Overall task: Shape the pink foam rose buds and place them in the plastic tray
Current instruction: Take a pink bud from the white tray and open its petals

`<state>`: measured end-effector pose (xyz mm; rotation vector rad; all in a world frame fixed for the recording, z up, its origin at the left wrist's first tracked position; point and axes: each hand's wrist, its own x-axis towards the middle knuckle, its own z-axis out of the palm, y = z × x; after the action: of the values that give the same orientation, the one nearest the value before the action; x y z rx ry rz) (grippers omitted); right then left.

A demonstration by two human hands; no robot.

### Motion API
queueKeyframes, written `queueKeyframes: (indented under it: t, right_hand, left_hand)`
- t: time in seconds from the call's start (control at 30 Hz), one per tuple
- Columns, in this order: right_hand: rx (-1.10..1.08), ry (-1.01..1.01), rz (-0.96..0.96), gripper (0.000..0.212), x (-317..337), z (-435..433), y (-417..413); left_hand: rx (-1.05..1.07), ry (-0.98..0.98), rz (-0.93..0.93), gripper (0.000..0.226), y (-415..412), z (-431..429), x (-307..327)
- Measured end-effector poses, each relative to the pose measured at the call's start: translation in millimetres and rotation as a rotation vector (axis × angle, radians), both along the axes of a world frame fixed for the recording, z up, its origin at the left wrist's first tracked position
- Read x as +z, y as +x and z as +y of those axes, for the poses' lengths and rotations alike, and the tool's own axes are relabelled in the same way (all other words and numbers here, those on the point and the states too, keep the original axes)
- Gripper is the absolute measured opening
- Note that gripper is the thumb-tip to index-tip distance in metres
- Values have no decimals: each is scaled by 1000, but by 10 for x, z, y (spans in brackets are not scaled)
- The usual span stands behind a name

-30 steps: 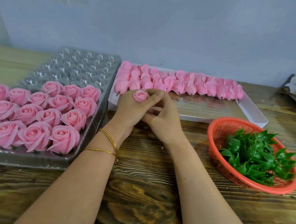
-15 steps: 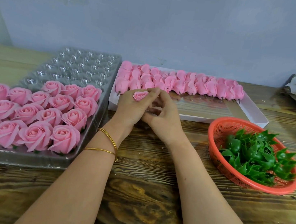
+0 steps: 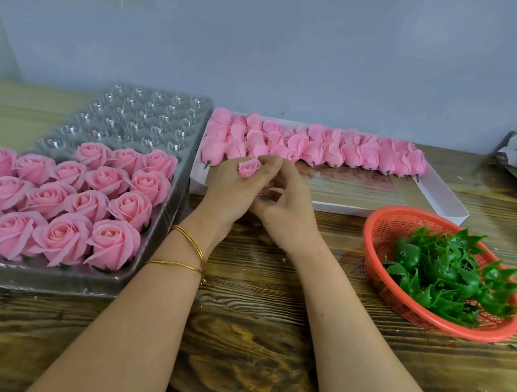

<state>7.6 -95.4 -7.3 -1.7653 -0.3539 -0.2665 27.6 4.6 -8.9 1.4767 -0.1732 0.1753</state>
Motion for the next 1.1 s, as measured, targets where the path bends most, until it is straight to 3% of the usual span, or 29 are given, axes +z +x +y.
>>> queueKeyframes:
  t: [0.37, 0.5, 1.1]
  right_hand:
    - [15, 4, 28, 32, 11, 24, -15]
    - [-15, -3, 16, 42, 36, 18, -42]
    - [56, 1, 3, 45, 26, 12, -21]
  left_hand:
    - [30, 6, -23, 28, 29, 9, -20]
    - [52, -50, 46, 46, 39, -11, -5]
    - [46, 2, -20, 28, 43, 21, -33]
